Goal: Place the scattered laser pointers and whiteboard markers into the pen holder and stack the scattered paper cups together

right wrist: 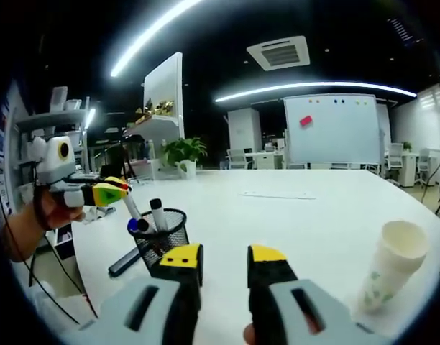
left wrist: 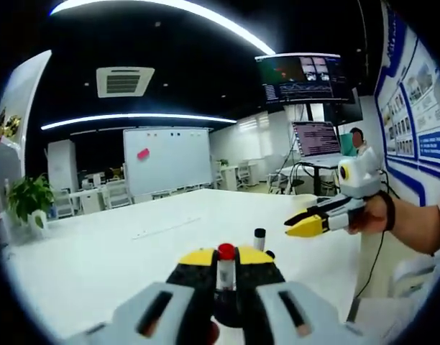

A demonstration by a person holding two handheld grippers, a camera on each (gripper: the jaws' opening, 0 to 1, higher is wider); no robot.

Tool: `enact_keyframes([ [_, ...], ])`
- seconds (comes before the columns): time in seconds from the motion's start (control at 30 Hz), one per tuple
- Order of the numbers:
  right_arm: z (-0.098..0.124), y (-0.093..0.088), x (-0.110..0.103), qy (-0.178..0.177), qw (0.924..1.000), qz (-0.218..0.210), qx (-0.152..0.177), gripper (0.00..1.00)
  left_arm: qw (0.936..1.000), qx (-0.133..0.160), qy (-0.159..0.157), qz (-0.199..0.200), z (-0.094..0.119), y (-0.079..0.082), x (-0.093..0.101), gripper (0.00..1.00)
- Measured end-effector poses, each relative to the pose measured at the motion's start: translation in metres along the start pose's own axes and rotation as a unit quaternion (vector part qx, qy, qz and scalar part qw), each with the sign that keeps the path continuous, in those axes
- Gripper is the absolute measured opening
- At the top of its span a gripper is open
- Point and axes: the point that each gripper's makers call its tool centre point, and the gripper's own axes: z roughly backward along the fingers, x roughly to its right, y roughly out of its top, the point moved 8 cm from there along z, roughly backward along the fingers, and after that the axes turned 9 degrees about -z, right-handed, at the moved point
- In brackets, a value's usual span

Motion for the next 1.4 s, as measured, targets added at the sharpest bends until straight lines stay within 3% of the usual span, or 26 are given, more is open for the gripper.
enact_keyframes([
  [0.67,0.004,0.001,-0.002,-0.002,1.0,0.001,-0.005,0.25,0.9996,-0.026,-0.007,0.0,0.0,-0.007,0.002,0.11],
  [1.4,0.004,-0.002,0.003,-0.003,1.0,-0.004,-0.003,0.25,0.9993,-0.035,-0.013,0.006,-0.002,-0.012,0.006,0.11],
])
